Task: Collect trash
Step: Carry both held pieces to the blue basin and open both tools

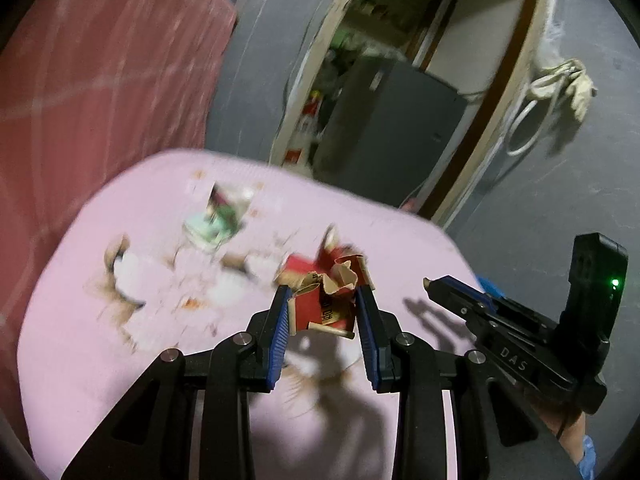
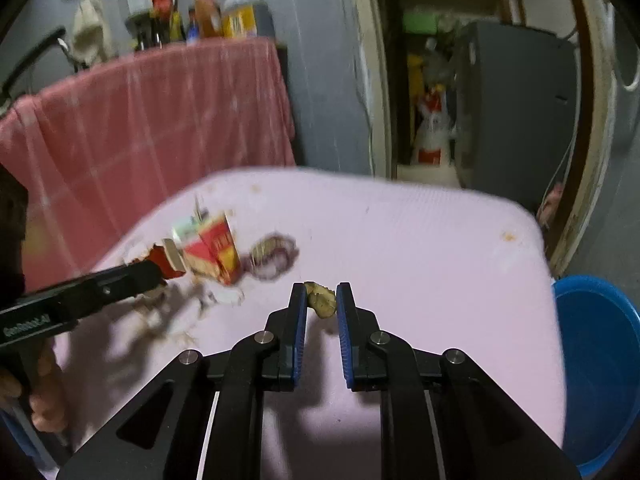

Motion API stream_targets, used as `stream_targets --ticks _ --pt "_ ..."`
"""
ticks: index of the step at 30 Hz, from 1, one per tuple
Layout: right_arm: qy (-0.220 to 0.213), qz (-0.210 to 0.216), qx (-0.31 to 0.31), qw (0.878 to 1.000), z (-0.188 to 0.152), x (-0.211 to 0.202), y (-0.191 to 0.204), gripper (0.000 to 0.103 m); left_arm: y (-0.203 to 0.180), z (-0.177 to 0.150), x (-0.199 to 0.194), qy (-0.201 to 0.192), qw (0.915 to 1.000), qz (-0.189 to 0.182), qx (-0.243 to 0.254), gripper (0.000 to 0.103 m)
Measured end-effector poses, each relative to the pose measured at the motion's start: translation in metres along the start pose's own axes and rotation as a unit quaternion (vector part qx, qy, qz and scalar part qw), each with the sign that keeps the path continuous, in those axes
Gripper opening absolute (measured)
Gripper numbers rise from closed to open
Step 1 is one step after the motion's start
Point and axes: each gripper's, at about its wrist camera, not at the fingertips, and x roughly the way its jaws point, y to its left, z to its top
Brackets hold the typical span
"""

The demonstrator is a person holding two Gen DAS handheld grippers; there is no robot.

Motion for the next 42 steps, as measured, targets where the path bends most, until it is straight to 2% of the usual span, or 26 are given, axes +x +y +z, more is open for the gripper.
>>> stream_targets --ticks 4,10,15,21,26,31,35,42 --pt "-0.077 -0.022 -0.004 0.997 0.007 -0.035 -0.001 0.013 -0.022 0.01 -0.01 -0.045 0.9988 -0.011 0.015 0.028" --pt "-0.187 -0.069 -0.019 0.98 0.021 -0.099 -0.004 0.013 -0.066 0.025 -0.017 -0.099 0.9933 -0.032 0.05 0.028" --pt "-0.236 -0.101 -0.006 0.966 0.025 -0.138 -0.022 0.013 -0.111 0.035 -0.011 -0.12 0.9877 -0.058 0.082 0.028" --pt "-0.271 -0.148 0.031 0.951 0.015 -0.175 -0.06 0.013 -0.166 0.034 0.008 -0.134 0.9803 -0.09 0.114 0.028" --pt "-0.276 -0.183 0.063 0.942 0.005 -0.191 -0.094 0.013 -0.202 0.027 0.032 -0.128 0.9759 -0.109 0.14 0.028" --pt "-0.258 -0.217 0.086 0.937 -0.007 -0.195 -0.124 0.013 -0.232 0.018 0.059 -0.102 0.9743 -0.121 0.16 0.028" --pt "-0.234 -0.228 0.104 0.939 -0.021 -0.188 -0.144 0.013 -0.252 0.01 0.085 -0.066 0.9738 -0.125 0.178 0.028" --pt "-0.193 -0.218 0.14 0.946 -0.034 -0.17 -0.17 0.014 -0.26 -0.002 0.124 -0.005 0.977 -0.13 0.169 0.029"
